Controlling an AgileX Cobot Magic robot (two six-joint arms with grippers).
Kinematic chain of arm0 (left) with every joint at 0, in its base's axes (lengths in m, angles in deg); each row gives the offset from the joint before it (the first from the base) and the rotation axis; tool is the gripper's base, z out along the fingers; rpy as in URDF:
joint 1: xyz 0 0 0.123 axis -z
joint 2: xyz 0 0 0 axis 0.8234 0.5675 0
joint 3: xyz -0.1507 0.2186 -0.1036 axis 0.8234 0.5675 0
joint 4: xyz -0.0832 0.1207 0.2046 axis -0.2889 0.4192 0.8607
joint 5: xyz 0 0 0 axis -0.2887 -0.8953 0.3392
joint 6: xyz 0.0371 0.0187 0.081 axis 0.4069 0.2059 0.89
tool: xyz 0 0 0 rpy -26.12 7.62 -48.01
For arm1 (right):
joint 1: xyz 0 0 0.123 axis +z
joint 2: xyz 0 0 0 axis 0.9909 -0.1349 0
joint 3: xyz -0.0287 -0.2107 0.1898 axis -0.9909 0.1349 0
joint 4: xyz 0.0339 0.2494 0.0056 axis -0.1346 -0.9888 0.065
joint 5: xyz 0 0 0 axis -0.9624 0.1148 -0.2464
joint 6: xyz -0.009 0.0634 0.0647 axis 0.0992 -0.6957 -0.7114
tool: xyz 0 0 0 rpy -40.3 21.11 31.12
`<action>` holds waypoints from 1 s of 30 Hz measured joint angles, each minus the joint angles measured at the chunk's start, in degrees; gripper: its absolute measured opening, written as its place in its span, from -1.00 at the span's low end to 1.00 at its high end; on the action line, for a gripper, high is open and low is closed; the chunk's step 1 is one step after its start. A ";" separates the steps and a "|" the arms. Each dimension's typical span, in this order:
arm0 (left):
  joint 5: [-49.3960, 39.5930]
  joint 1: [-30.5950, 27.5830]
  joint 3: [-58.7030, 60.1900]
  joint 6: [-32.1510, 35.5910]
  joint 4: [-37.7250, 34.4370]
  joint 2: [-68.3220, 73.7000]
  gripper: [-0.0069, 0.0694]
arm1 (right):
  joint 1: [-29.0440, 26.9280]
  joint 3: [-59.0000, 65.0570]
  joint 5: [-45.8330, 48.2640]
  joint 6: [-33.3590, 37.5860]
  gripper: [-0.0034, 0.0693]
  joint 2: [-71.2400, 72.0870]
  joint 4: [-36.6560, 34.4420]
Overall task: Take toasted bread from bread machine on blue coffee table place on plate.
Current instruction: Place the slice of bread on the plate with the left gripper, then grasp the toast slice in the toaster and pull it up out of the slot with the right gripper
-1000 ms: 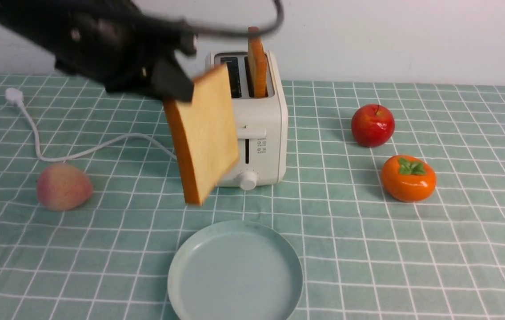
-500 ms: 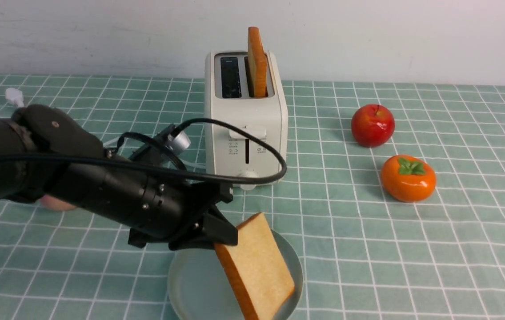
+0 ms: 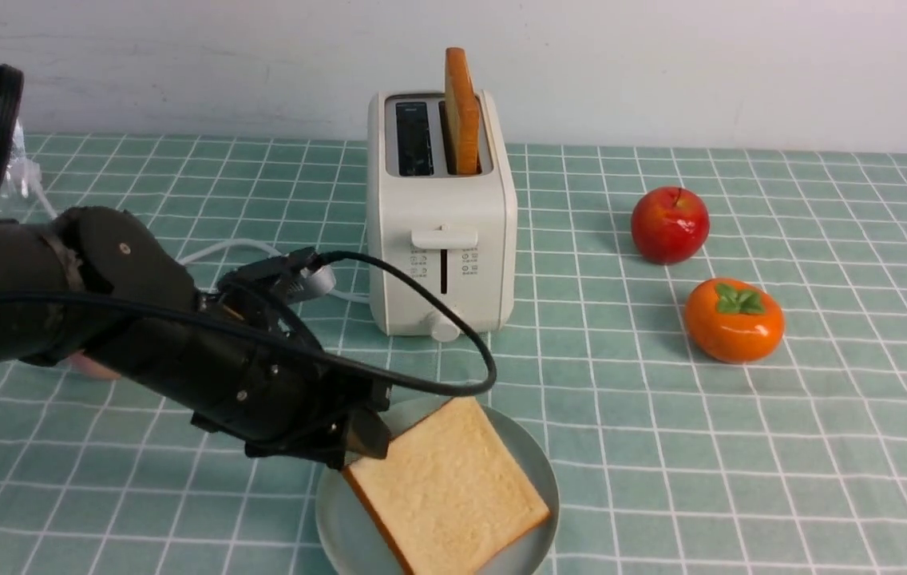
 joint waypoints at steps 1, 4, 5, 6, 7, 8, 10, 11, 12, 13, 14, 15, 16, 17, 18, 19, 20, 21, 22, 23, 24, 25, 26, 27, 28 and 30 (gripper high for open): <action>0.45 0.00 0.00 -1.12 2.55 -1.53 0.03 | 0.00 -3.43 0.49 0.00 -0.80 -1.03 0.45; 1.65 0.00 0.00 -3.88 6.71 -4.61 -0.06 | 0.00 -8.51 0.61 0.00 -0.79 -3.74 1.31; 1.96 0.00 0.00 -5.64 8.99 -6.95 -0.15 | 0.00 -11.26 0.61 0.00 -0.78 -5.75 1.29; 2.07 0.00 0.00 -7.17 10.97 -8.49 -0.24 | 0.00 -13.56 0.68 0.00 -0.78 -7.74 1.08; 1.98 0.00 0.00 -8.56 12.40 -10.08 -0.32 | 0.00 -15.46 0.68 0.00 -0.78 -9.58 0.59; 1.57 0.00 0.00 -9.98 13.70 -11.70 -0.42 | 0.00 -17.34 0.68 0.13 -0.78 -11.58 -0.14; 0.74 0.00 0.00 -12.00 15.46 -14.31 -0.59 | 0.14 -20.28 0.84 0.96 -0.77 -15.14 -1.60; -0.02 0.00 0.00 -13.30 16.31 -15.63 -0.68 | 0.45 -21.72 0.83 1.56 -0.77 -17.05 -2.27; -1.05 0.00 0.00 -14.26 17.21 -17.28 -0.79 | 1.07 -23.49 0.83 2.01 -0.77 -19.56 -2.97; -2.32 0.00 0.07 -14.86 18.09 -19.60 -0.86 | 2.21 -25.66 0.83 2.27 -0.77 -23.15 -3.48; -2.52 0.00 0.07 -15.01 18.22 -19.94 -0.86 | 2.68 -26.39 0.77 2.34 -0.77 -23.67 -3.55; -3.55 0.00 0.39 -15.31 18.49 -22.40 -0.86 | 4.75 -28.90 0.36 2.44 -0.76 -27.42 -3.35; -3.70 0.00 0.82 -15.44 18.67 -24.30 -0.86 | 6.17 -30.40 -0.06 2.49 -0.76 -30.14 -2.95; -3.70 0.00 1.49 -15.56 18.73 -26.68 -0.86 | 8.46 -32.79 -0.56 2.49 -0.76 -32.79 -1.78; -3.63 0.00 1.88 -15.62 18.80 -28.28 -0.86 | 10.07 -34.52 -1.16 2.38 -0.75 -35.41 -0.78; -3.33 0.00 2.76 -15.66 19.05 -30.80 -0.86 | 12.11 -36.85 -1.90 1.93 -0.75 -38.00 0.63; -3.27 0.00 3.07 -15.66 19.14 -31.21 -0.86 | 12.90 -37.82 -2.04 1.64 -0.74 -38.50 1.24; -2.81 0.00 4.64 -15.66 19.40 -34.95 -0.86 | 16.62 -43.06 -3.85 -0.21 -0.70 -43.68 4.43; -2.73 0.00 4.83 -15.66 19.41 -35.36 -0.86 | 16.62 -43.06 -4.00 -0.21 -0.70 -44.21 4.43; -2.43 0.00 6.29 -15.66 19.52 -38.17 -0.86 | 18.85 -47.02 -5.24 -1.65 -0.65 -47.38 6.63; -2.28 0.00 7.15 -15.68 19.52 -39.66 -0.86 | 20.22 -49.96 -6.18 -2.44 -0.61 -50.10 8.11; -2.30 0.00 8.23 -15.68 19.59 -41.43 -0.86 | 21.19 -52.35 -7.17 -3.06 -0.57 -52.83 9.23; -2.30 0.00 9.09 -15.84 19.66 -43.08 -0.86 | 22.26 -54.74 -7.91 -3.44 -0.53 -55.05 10.34; -2.30 0.00 10.12 -16.10 19.66 -44.66 -0.86 | 23.13 -58.29 -9.18 -3.71 -0.46 -58.38 11.83; -2.35 0.00 11.31 -16.76 19.66 -46.47 -0.86 | 24.11 -61.79 -10.41 -4.02 -0.37 -61.67 13.40; -2.93 0.00 12.25 -18.80 19.66 -48.95 -0.86 | 25.03 -67.20 -12.13 -4.07 -0.22 -66.43 14.87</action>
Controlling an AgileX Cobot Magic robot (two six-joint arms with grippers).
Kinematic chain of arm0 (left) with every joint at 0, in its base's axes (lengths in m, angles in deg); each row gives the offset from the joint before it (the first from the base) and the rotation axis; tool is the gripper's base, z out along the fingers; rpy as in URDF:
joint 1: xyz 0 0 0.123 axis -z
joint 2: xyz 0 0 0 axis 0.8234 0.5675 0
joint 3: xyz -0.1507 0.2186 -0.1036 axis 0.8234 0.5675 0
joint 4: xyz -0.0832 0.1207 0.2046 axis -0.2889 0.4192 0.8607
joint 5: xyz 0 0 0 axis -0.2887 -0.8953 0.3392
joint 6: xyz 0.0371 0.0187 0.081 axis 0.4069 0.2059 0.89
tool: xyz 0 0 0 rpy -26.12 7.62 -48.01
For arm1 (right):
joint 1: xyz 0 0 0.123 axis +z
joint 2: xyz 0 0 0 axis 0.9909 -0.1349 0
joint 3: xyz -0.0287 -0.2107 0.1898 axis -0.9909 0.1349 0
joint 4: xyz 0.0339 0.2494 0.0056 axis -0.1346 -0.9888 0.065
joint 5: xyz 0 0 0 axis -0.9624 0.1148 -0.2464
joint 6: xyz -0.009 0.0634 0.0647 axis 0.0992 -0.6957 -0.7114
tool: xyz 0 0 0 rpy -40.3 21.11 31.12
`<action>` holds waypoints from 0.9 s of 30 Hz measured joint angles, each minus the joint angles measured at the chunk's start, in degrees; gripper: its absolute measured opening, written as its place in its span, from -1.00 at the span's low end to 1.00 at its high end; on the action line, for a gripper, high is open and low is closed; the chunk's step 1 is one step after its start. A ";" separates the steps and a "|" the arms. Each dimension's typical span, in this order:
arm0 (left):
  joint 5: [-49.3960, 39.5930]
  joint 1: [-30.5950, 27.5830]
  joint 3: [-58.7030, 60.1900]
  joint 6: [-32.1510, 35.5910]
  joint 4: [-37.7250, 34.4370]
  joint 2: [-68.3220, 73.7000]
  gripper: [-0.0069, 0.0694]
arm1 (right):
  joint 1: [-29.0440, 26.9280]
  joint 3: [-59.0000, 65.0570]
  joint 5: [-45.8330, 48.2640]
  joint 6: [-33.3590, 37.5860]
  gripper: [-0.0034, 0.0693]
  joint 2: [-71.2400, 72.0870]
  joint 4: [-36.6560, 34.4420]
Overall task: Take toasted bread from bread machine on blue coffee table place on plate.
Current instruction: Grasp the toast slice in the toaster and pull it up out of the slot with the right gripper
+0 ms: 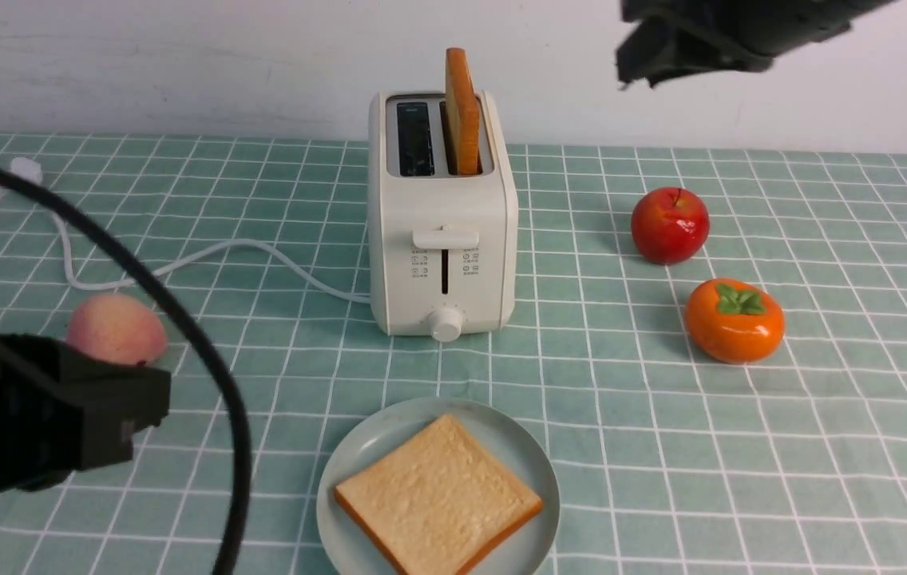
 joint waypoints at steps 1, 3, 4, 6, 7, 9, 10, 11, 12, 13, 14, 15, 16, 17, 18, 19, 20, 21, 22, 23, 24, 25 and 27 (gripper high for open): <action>-0.08 0.00 0.08 -0.19 0.00 -0.53 -0.86 | 0.09 -0.51 -0.35 0.00 -0.20 -1.01 0.10; -1.31 0.00 0.35 -2.02 0.11 -3.59 -0.86 | 0.75 -6.08 -2.59 -0.07 0.00 -7.28 0.58; -1.69 0.00 0.35 -2.41 0.11 -4.62 -0.86 | 1.02 -7.76 -3.69 0.05 0.07 -9.51 0.58; -2.48 0.00 0.35 -2.65 0.11 -6.32 -0.86 | 1.49 -10.42 -6.12 1.03 0.21 -13.68 0.66; -2.97 0.00 0.35 -2.70 0.11 -6.89 -0.86 | 1.80 -11.28 -7.15 1.53 0.26 -15.23 0.78; -3.75 0.00 0.35 -2.86 0.17 -7.64 -0.86 | 2.12 -12.41 -8.53 2.26 0.34 -17.37 0.83; -4.45 0.00 0.35 -2.86 0.17 -8.42 -0.86 | 2.48 -13.02 -10.10 3.09 0.39 -19.52 0.90; -4.93 0.00 0.35 -2.86 0.21 -8.89 -0.86 | 2.88 -13.19 -11.07 3.62 0.43 -20.80 0.97; -5.25 0.00 0.35 -2.86 0.23 -9.18 -0.86 | 3.12 -13.24 -11.50 4.12 0.46 -21.50 0.97; -5.38 0.00 0.39 -2.97 0.28 -9.46 -0.86 | 3.43 -13.25 -12.76 4.70 0.48 -22.94 0.97; -5.52 0.00 0.39 -3.03 0.33 -9.58 -0.86 | 3.59 -13.31 -13.76 5.42 0.49 -23.87 0.97; -5.59 0.00 0.39 -3.02 0.29 -9.58 -0.86 | 3.65 -13.40 -13.94 5.71 0.49 -24.05 0.97; -5.80 0.00 0.39 -3.02 0.52 -9.58 -0.86 | 3.71 -13.42 -15.57 6.47 0.49 -25.16 0.97; -5.98 0.00 0.42 -3.02 0.66 -9.58 -0.86 | 3.71 -13.50 -17.07 7.21 0.49 -25.99 0.97; -6.20 0.00 0.42 -3.02 0.72 -9.58 -0.86 | 3.71 -13.57 -17.89 7.50 0.47 -26.52 1.01; -6.36 0.00 0.42 -3.02 0.85 -9.58 -0.86 | 3.59 -13.57 -18.95 7.91 0.42 -27.08 1.04; -6.43 0.00 0.42 -3.02 0.85 -9.58 -0.86 | 3.59 -13.57 -19.19 7.99 0.39 -27.27 1.04; -6.75 0.00 0.42 -3.02 1.05 -9.58 -0.86 | 3.55 -13.57 -19.90 8.33 0.18 -27.71 1.47; -6.77 0.00 0.42 -3.02 1.17 -9.58 -0.86 | 3.55 -13.57 -19.95 8.33 0.15 -27.71 1.47; -6.82 0.00 0.42 -3.02 1.40 -9.58 -0.86 | 3.55 -13.57 -20.13 8.41 -0.16 -27.76 1.75; -6.88 0.00 0.42 -3.02 1.54 -9.58 -0.86 | 3.55 -13.57 -20.54 8.41 -0.47 -27.40 2.29; -6.94 0.00 0.42 -3.02 1.56 -9.58 -0.86 | 3.55 -13.57 -20.54 8.41 -0.62 -26.94 2.80; -6.99 0.00 0.42 -3.02 1.56 -9.58 -0.86 | 3.55 -13.57 -20.19 8.41 -0.69 -25.18 3.67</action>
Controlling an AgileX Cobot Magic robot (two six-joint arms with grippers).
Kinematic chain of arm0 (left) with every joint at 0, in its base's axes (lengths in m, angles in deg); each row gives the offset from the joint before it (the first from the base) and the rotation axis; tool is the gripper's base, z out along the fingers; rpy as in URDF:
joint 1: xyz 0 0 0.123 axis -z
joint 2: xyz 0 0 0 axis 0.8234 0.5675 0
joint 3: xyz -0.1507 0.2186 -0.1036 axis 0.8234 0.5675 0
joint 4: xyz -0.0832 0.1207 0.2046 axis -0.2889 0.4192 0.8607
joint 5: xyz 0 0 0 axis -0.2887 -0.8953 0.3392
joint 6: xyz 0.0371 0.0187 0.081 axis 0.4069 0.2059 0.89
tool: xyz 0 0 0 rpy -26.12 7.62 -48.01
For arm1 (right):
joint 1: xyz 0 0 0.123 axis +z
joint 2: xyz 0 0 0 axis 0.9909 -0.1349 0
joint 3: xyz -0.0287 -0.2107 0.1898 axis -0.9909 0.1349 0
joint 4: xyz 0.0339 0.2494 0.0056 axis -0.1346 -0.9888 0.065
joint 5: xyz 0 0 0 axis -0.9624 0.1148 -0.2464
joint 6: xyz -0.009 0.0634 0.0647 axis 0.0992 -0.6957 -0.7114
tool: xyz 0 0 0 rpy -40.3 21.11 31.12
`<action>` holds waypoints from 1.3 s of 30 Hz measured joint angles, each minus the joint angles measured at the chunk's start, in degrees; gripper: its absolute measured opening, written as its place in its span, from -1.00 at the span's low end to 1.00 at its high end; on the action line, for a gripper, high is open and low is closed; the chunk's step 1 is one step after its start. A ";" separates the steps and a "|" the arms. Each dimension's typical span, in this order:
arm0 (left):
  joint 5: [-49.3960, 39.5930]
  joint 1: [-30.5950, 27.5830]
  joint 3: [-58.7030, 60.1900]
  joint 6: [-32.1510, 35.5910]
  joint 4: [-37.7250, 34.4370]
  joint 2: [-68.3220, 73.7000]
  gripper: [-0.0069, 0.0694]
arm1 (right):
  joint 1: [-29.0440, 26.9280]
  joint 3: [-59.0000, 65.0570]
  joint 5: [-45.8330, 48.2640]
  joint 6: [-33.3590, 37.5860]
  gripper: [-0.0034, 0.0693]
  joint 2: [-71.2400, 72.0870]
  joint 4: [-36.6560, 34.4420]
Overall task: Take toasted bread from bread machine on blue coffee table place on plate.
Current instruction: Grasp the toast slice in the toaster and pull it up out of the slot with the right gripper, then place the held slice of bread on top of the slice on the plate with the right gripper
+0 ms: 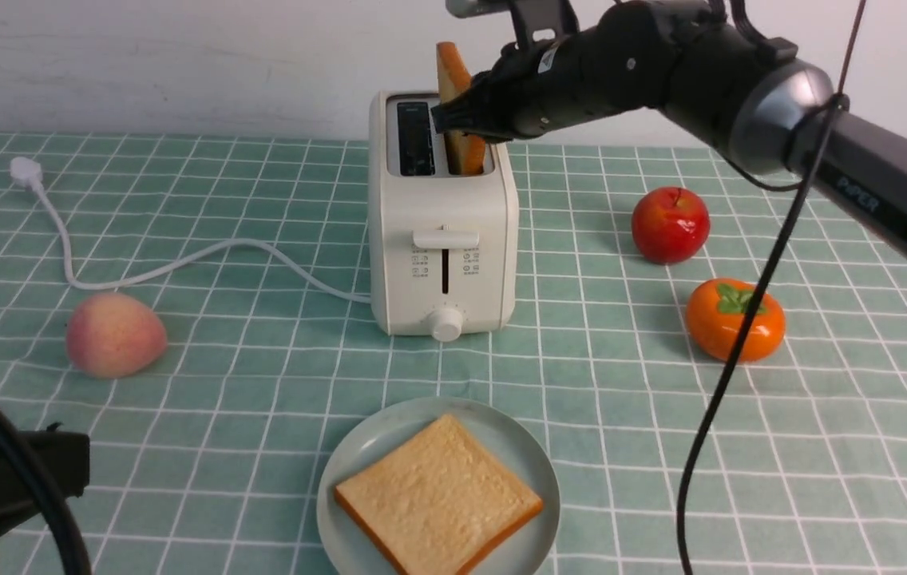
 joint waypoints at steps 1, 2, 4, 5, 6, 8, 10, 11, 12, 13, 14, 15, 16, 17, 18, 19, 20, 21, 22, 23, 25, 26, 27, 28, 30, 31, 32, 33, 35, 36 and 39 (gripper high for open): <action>0.00 0.00 0.00 0.00 0.06 0.00 -0.86 | 0.05 0.00 0.66 0.00 -0.68 1.56 0.50; 0.00 0.00 0.00 0.00 0.05 0.00 -0.86 | 0.05 0.00 1.69 0.00 -0.66 3.56 0.77; 0.00 0.00 0.00 0.00 0.19 0.00 -0.86 | 0.05 0.00 5.01 0.00 -0.65 8.63 1.19; 0.00 0.00 0.00 0.00 0.44 0.00 -0.86 | 0.05 -0.06 7.37 0.00 -0.65 11.47 1.28; 0.00 0.00 0.00 0.00 0.49 0.00 -0.86 | 0.05 -0.12 7.94 0.00 -0.65 12.05 1.28; 0.00 0.00 0.00 0.00 1.92 0.00 -0.86 | 0.05 -0.63 18.01 0.00 -0.65 19.39 0.66; 0.00 0.00 0.00 0.00 2.81 0.00 -0.86 | 0.05 -0.95 26.24 0.06 -0.65 22.59 -0.26; 0.00 0.00 0.00 0.00 2.93 0.00 -0.86 | 0.05 -0.96 27.21 0.06 -0.65 22.84 -0.42; 0.00 0.00 0.00 0.00 3.23 0.00 -0.86 | 0.05 -1.00 31.15 0.06 -0.65 23.63 -1.06; 0.00 0.00 0.00 0.00 3.59 0.00 -0.86 | 0.05 -0.61 37.10 0.26 -0.65 24.27 -2.93; 0.06 0.00 0.00 0.00 3.73 0.00 -0.86 | 0.05 1.35 38.93 0.84 -0.65 24.48 -5.46; 0.00 0.00 0.00 0.00 3.74 0.00 -0.86 | -0.01 3.52 39.57 1.42 -0.65 24.48 -7.74; 0.00 0.00 0.00 0.00 3.81 0.00 -0.86 | -0.01 5.05 39.83 1.85 -0.65 24.48 -9.15; 0.00 0.00 0.00 0.00 3.86 0.00 -0.86 | -0.01 7.29 39.92 2.59 -0.65 24.48 -11.40; 0.00 0.00 0.00 0.00 3.86 0.00 -0.86 | -0.01 10.97 40.08 4.12 -0.65 24.22 -14.84; 0.00 0.00 0.00 0.00 3.86 0.00 -0.86 | -0.01 11.59 40.08 4.42 -0.65 24.16 -15.47; 0.00 0.00 0.00 0.00 3.86 0.00 -0.86 | -0.01 14.15 40.08 5.70 -0.65 23.90 -17.96; 0.00 0.00 0.00 0.00 3.86 0.00 -0.86 | -0.01 20.71 40.02 9.04 -0.65 23.34 -23.85; 0.00 0.00 0.00 0.00 3.86 0.00 -0.86 | -0.01 23.91 39.96 10.80 -0.65 22.97 -26.45; 0.00 0.00 0.00 0.00 3.86 0.00 -0.86 | -0.01 23.91 39.93 10.80 -0.65 22.87 -26.45; -0.10 0.00 0.05 0.00 3.81 0.00 -0.86 | -0.01 31.15 39.64 15.54 -0.65 21.67 -33.21; -0.07 0.00 0.04 0.00 3.81 0.00 -0.86 | -0.01 32.07 39.64 16.35 -0.65 21.59 -34.21; -0.12 0.00 0.04 0.00 3.81 0.00 -0.86 | -0.01 34.86 39.29 19.37 -0.65 20.95 -37.48; -0.14 0.00 0.04 0.00 3.81 0.00 -0.86 | -0.01 36.57 39.16 22.15 -0.65 20.40 -39.72; -0.14 0.00 0.04 0.00 3.81 0.00 -0.86 | -0.01 37.98 38.62 25.09 -0.65 19.57 -41.60; -0.14 0.00 0.06 0.00 3.81 0.00 -0.86 | -0.01 38.41 38.46 26.23 -0.65 19.06 -41.86; -0.19 0.00 0.12 0.00 3.81 0.00 -0.86 | -0.01 38.55 38.23 26.79 -0.65 18.45 -41.86; -0.19 0.00 0.11 0.00 3.81 0.00 -0.86 | -0.01 38.55 37.92 27.04 -0.65 17.91 -41.63; -0.19 0.00 0.11 0.00 3.81 0.00 -0.86 | -0.01 38.55 36.21 26.96 -0.65 16.41 -40.66; -0.19 0.00 0.11 0.00 3.81 0.00 -0.86 | -0.01 38.61 35.18 26.70 -0.63 15.79 -40.20; -0.19 0.00 0.11 0.00 3.81 0.00 -0.86 | -0.01 38.79 32.28 25.13 -0.45 14.74 -38.76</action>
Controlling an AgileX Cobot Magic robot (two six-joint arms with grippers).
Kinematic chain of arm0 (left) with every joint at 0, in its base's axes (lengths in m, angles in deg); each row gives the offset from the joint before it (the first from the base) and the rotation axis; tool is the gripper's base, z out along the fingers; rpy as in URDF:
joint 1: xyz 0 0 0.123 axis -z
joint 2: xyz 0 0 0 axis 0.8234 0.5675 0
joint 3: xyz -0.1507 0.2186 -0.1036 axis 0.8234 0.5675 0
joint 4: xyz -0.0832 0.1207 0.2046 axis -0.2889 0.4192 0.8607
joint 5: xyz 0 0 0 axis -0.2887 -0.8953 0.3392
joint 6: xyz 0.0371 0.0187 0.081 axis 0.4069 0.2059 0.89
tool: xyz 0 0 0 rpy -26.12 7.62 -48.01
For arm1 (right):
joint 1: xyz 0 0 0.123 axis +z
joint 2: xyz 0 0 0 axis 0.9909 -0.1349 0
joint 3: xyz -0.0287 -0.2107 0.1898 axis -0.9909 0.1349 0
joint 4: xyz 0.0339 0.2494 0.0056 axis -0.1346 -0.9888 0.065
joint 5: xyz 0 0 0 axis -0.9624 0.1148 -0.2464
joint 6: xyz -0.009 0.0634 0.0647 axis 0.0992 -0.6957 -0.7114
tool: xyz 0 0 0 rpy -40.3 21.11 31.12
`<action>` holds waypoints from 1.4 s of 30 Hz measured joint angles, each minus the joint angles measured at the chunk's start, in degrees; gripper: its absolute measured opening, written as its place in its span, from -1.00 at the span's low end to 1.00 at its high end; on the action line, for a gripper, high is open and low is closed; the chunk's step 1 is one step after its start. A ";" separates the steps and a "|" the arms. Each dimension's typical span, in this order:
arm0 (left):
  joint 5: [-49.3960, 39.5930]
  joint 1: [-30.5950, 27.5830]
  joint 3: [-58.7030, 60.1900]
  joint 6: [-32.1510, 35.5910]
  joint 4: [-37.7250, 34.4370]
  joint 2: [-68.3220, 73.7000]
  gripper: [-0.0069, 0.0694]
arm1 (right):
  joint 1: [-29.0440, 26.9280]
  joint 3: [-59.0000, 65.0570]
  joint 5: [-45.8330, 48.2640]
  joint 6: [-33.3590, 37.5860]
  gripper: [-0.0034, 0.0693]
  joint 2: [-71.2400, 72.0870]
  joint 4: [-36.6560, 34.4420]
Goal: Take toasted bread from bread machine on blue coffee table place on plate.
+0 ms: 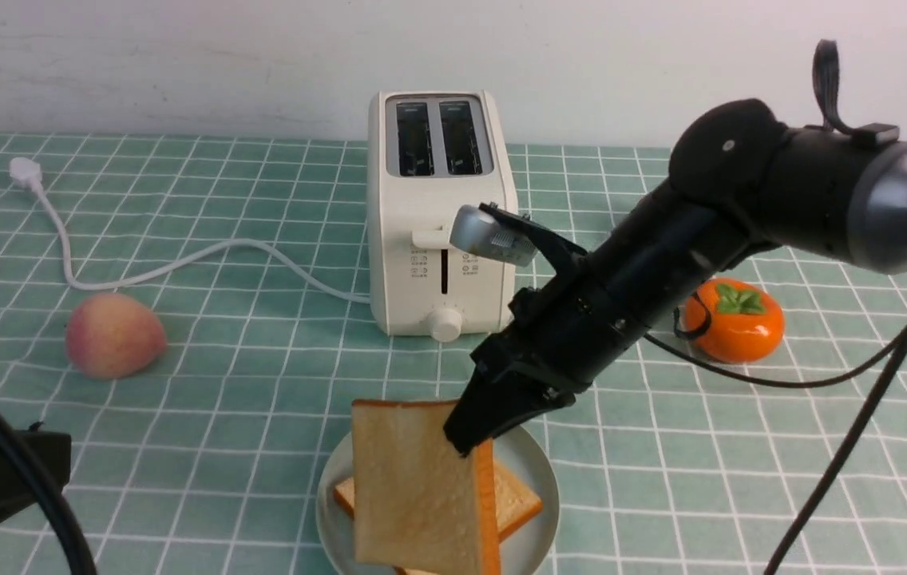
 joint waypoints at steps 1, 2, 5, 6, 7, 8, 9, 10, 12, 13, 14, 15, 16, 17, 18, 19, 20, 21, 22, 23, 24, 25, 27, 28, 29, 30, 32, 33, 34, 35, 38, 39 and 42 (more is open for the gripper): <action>0.00 0.00 0.00 0.00 0.00 0.00 -0.86 | 0.00 0.00 -0.89 -0.52 -0.36 -0.05 0.42; 0.00 0.00 0.00 0.00 0.00 0.00 -0.86 | 0.00 0.00 -1.07 -0.52 -0.34 -0.05 0.55; 0.00 0.00 0.00 0.00 0.00 0.00 -0.86 | 0.00 -0.94 -1.53 -4.41 0.07 -0.07 4.22; 0.00 0.00 0.00 0.00 0.05 0.00 -0.86 | 0.00 -1.92 -0.65 -6.47 0.24 0.00 7.04; 0.00 0.00 0.00 0.06 0.05 0.00 -0.86 | 0.00 -3.06 0.54 -8.37 0.35 0.10 9.98; 0.00 0.00 0.00 0.09 0.05 0.00 -0.86 | 0.00 -3.32 0.84 -8.72 0.36 0.07 10.61; 0.30 0.00 0.36 0.54 0.29 0.00 -0.86 | 0.00 -5.29 3.05 -11.64 0.46 0.64 15.38; 0.41 0.00 0.51 0.69 0.44 0.00 -0.86 | 0.00 -5.86 3.89 -12.51 0.48 1.03 16.86; 1.51 0.00 2.49 1.26 0.64 0.00 -0.86 | 0.05 -10.15 5.50 -18.81 0.51 4.03 26.31; 1.68 0.00 2.67 1.26 0.64 0.00 -0.86 | 0.05 -10.15 5.56 -18.81 0.51 4.35 26.31; 2.15 0.00 4.01 1.26 0.64 0.00 -0.86 | 0.05 -11.90 5.85 -22.58 0.47 6.98 31.24; 2.52 0.00 4.97 1.26 0.64 0.00 -0.86 | 0.05 -12.93 5.99 -24.85 0.42 9.19 34.17; 2.96 0.00 6.12 1.26 0.64 0.00 -0.86 | 0.05 -13.46 6.09 -27.54 0.32 12.14 37.34; 3.01 0.00 6.30 1.26 0.64 0.00 -0.86 | 0.05 -13.52 6.09 -27.98 0.30 12.65 37.85; 3.83 0.00 7.94 1.26 0.58 0.00 -0.86 | 0.05 -13.74 6.59 -31.35 0.14 17.29 41.42; 3.94 0.00 7.94 1.26 0.58 0.00 -0.86 | 0.05 -13.81 6.59 -31.74 0.11 17.29 41.80; 4.99 0.00 9.17 1.26 0.53 0.00 -0.86 | 0.05 -13.81 7.06 -34.43 -0.07 21.53 44.05; 5.74 0.00 9.95 1.26 0.53 0.00 -0.86 | 0.05 -13.71 7.40 -36.41 -0.23 24.64 45.71; 5.94 0.00 10.06 1.26 0.53 0.00 -0.86 | 0.05 -13.74 7.48 -36.41 -0.26 25.17 45.71; 7.58 0.00 10.88 1.26 0.47 0.00 -0.86 | 0.05 -12.80 7.60 -39.30 -0.50 29.93 47.82; 7.87 0.00 10.96 1.26 0.47 0.00 -0.86 | 0.05 -12.80 7.60 -39.30 -0.53 30.47 47.82; 9.06 0.00 11.44 1.26 0.47 0.00 -0.86 | 0.05 -11.33 7.76 -41.63 -0.68 34.38 49.31; 11.16 0.00 11.88 1.26 0.42 0.05 -0.86 | 0.05 -7.59 7.45 -44.82 -0.86 40.91 52.80; 11.90 0.00 12.00 1.26 0.42 0.10 -0.86 | 0.05 -5.75 6.59 -46.52 -0.90 43.50 54.16; 12.21 0.00 12.06 1.26 0.42 0.10 -0.86 | 0.05 -4.72 6.26 -46.89 -0.91 44.17 54.86; 13.37 0.00 12.18 1.26 0.42 0.10 -0.86 | 0.05 0.00 2.16 -50.15 -0.93 50.26 57.82; 14.40 0.00 12.23 1.26 0.42 0.10 -0.86 | 0.05 7.27 -4.21 -53.61 -0.93 57.42 62.60; 14.55 0.00 12.23 1.26 0.42 0.10 -0.86 | 0.05 8.90 -4.94 -53.92 -0.93 58.16 63.11; 15.07 0.00 12.23 1.26 0.42 0.10 -0.86 | 0.05 15.01 -10.42 -56.28 -0.93 64.02 67.01; 15.34 0.00 12.23 1.26 0.42 0.10 -0.86 | 0.05 19.64 -15.23 -57.96 -0.92 67.77 70.10; 15.92 0.00 12.28 1.26 0.42 0.10 -0.86 | 0.05 32.87 -26.29 -63.63 -0.91 78.14 78.90; 15.98 0.00 12.28 1.26 0.41 0.10 -0.86 | 0.05 37.43 -29.96 -65.94 -0.91 81.68 81.68; 15.93 0.00 12.28 1.26 0.41 0.10 -0.86 | 0.05 49.00 -37.92 -74.94 -0.90 90.70 89.68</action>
